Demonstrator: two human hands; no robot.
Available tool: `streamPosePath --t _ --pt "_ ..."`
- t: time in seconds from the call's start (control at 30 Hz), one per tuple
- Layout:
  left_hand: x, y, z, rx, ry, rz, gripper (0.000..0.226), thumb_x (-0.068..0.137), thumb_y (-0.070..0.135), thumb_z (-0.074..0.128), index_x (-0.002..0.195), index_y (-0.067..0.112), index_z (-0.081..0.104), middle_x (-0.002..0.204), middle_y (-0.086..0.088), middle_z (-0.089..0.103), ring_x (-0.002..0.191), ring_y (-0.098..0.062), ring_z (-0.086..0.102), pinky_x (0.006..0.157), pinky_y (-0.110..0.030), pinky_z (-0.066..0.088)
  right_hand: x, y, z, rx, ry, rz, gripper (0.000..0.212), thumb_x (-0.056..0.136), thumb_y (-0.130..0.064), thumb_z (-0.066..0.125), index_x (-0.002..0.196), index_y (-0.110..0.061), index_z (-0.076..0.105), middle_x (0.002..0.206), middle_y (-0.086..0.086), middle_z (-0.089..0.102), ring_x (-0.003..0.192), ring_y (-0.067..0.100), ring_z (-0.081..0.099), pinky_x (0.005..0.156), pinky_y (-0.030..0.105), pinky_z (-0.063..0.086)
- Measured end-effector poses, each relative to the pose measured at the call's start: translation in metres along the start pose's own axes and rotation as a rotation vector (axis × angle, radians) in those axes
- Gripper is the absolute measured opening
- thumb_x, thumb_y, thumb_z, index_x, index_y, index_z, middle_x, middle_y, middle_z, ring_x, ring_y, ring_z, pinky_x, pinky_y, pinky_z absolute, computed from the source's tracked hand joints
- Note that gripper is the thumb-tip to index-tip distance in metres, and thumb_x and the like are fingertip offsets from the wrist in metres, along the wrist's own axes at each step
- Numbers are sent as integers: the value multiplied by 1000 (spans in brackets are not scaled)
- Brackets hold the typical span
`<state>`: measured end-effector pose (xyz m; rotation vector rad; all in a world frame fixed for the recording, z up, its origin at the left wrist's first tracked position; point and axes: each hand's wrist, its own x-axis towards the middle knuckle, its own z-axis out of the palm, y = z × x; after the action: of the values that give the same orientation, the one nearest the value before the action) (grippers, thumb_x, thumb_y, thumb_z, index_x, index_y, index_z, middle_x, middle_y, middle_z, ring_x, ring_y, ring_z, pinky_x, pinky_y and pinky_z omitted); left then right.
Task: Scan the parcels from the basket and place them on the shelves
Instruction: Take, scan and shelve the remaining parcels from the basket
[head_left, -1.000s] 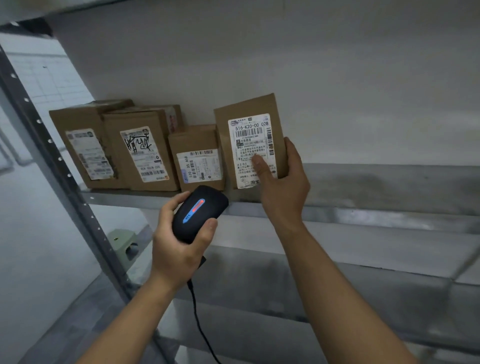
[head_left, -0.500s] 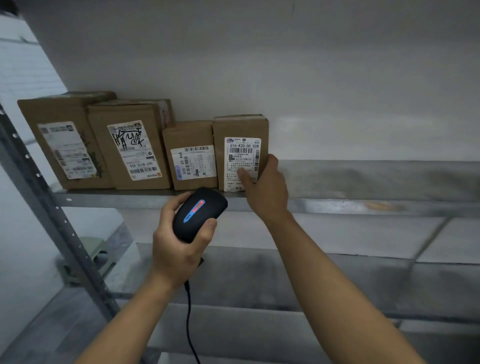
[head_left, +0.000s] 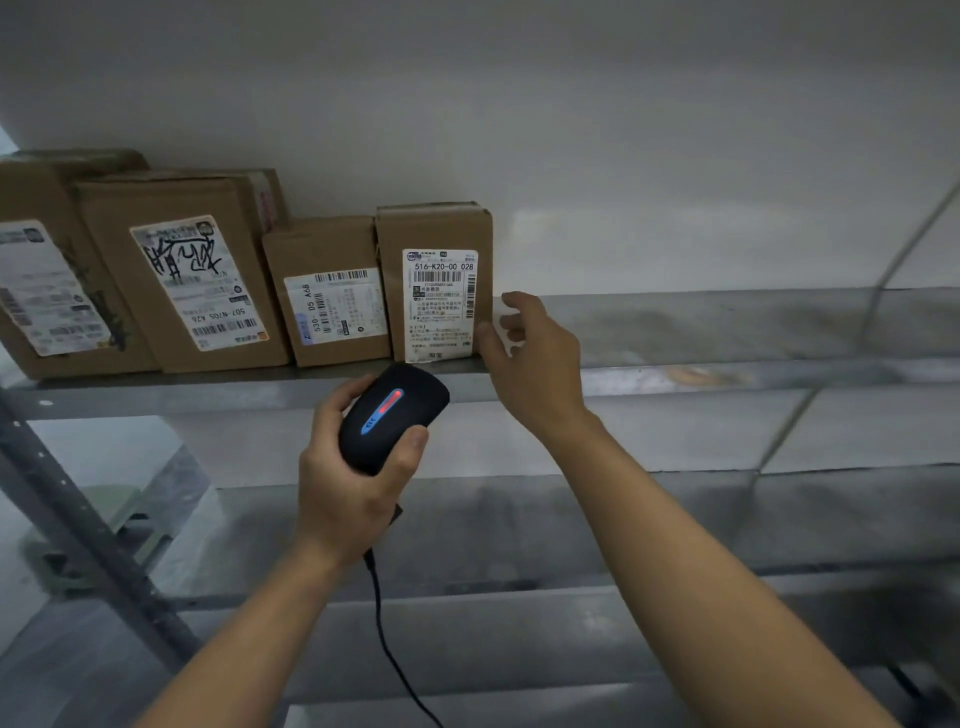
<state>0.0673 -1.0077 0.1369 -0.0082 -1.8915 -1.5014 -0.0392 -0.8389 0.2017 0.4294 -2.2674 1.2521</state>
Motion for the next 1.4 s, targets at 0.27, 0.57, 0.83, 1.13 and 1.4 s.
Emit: streamPosePath --t 0.27,0.57,0.83,1.13,1.4 --pt "-8 -6 45 -64 -141 24 61 69 59 77 124 51 52 112 33 64 99 -18 71 74 -54 64 -39 29 -38 -20 31 -71 41 99 -25 66 137 -14 59 123 2 68 109 12 62 95 28 53" --pt "-50 -3 130 -181 -395 21 62 70 57 77 127 45 53 111 34 64 91 -13 73 68 -45 64 -112 97 -135 -113 175 194 35 97 -25 68 131 -17 63 112 -2 70 99 9 64 86 16 51" --pt "-110 41 255 -248 -666 66 59 67 57 74 121 50 52 105 38 66 89 2 69 75 -22 57 -197 166 -259 -212 362 432 34 96 -30 67 129 -21 65 105 -7 69 99 5 64 87 24 54" --pt "-206 96 406 -337 -1028 143 56 70 56 77 120 57 52 113 25 68 100 -6 69 84 -27 56 -295 228 -398 -269 616 721 33 95 -30 68 127 -26 66 100 -11 68 93 2 65 86 27 56" --pt "-282 131 506 -341 -1232 217 69 69 59 74 130 36 54 111 37 64 98 3 67 83 -26 57 -369 265 -497 -272 763 921 34 97 -32 67 131 -28 64 99 -12 67 89 -1 63 82 19 55"
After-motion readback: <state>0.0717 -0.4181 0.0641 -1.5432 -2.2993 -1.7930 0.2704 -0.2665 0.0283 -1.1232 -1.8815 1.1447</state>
